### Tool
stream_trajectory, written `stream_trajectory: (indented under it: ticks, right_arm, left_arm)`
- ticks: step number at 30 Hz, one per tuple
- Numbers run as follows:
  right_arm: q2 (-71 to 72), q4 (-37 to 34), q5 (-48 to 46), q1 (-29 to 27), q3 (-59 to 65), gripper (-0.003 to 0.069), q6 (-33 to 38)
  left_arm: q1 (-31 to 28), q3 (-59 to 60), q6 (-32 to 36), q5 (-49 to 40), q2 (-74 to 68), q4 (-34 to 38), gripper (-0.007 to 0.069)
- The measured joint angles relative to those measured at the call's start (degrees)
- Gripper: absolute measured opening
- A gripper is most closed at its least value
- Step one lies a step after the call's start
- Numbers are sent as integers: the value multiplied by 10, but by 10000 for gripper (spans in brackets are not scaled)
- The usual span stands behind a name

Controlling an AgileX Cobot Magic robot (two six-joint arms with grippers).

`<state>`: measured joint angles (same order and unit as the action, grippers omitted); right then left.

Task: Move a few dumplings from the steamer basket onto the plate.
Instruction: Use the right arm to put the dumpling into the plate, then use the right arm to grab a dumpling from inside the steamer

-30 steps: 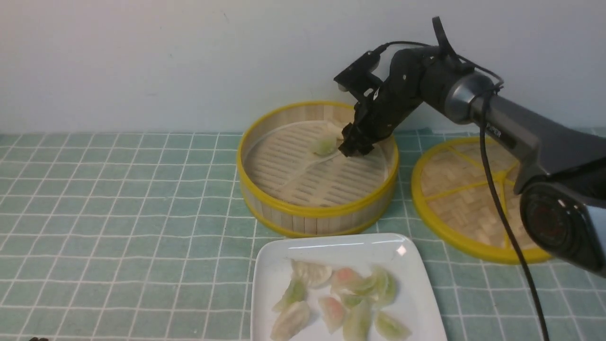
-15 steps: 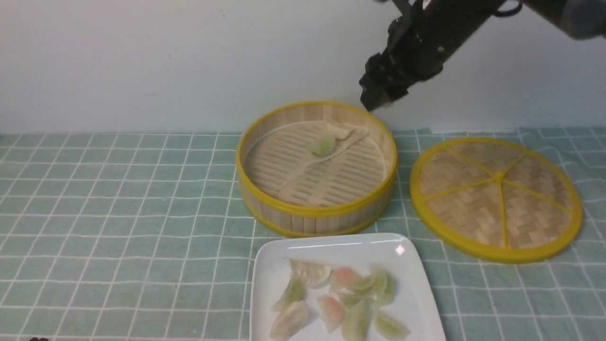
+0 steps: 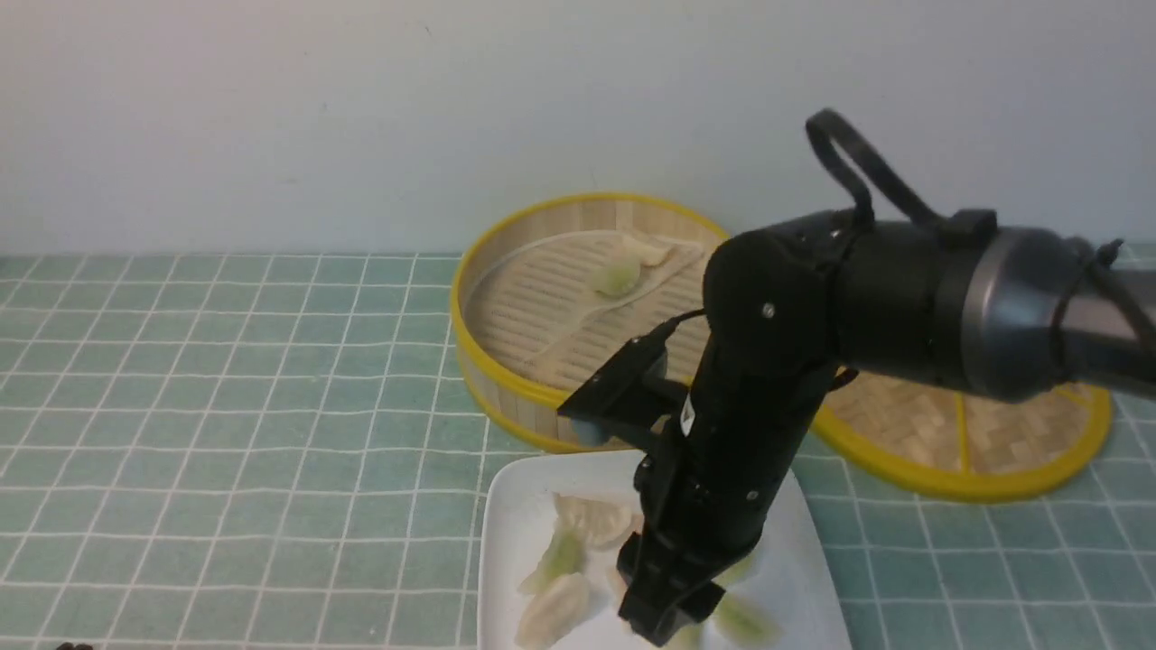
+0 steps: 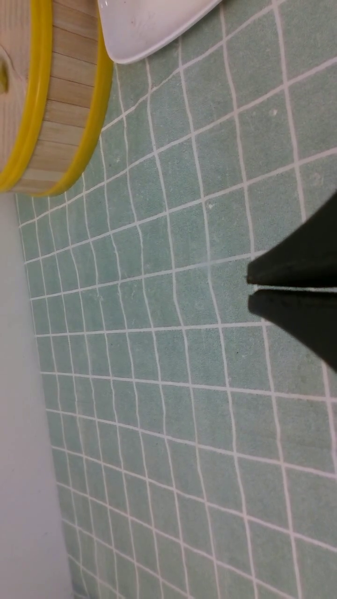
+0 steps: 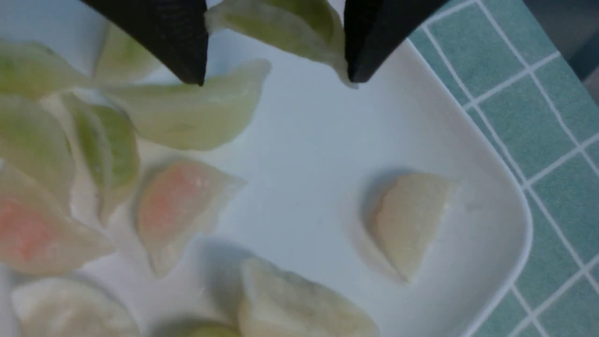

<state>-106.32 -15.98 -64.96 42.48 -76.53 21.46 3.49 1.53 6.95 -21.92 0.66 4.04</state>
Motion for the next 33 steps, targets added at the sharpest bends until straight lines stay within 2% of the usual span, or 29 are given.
stream_trajectory:
  ticks: [6, 12, 16, 20, 22, 23, 28, 33]
  right_arm:
    - [-29, -3, 26, 15, 1, 358, 0]
    - [-46, -2, 42, 15, -4, 533, 0]
    - [-46, 22, 24, 15, -45, 598, -2]
    - [-49, 126, 19, 10, -155, 613, -49]
    - [-56, 150, 29, 2, -191, 613, -72]
    - [-73, 170, 41, -20, -250, 613, -93]
    - [-177, 177, 41, -84, -422, 601, -106]
    - [-299, 172, 8, -120, -572, 594, -102]
  left_arm:
    - [0, 0, 0, 0, 0, 0, -6]
    - [0, 0, 0, 0, 0, 0, -6]
    - [0, 0, 0, 0, 0, 0, -6]
    - [0, 0, 0, 0, 0, 0, -6]
    - [0, 0, 0, 0, 0, 0, -6]
    - [0, 0, 0, 0, 0, 0, -6]
    - [0, 0, 0, 0, 0, 0, -6]
    - [0, 0, 0, 0, 0, 0, -6]
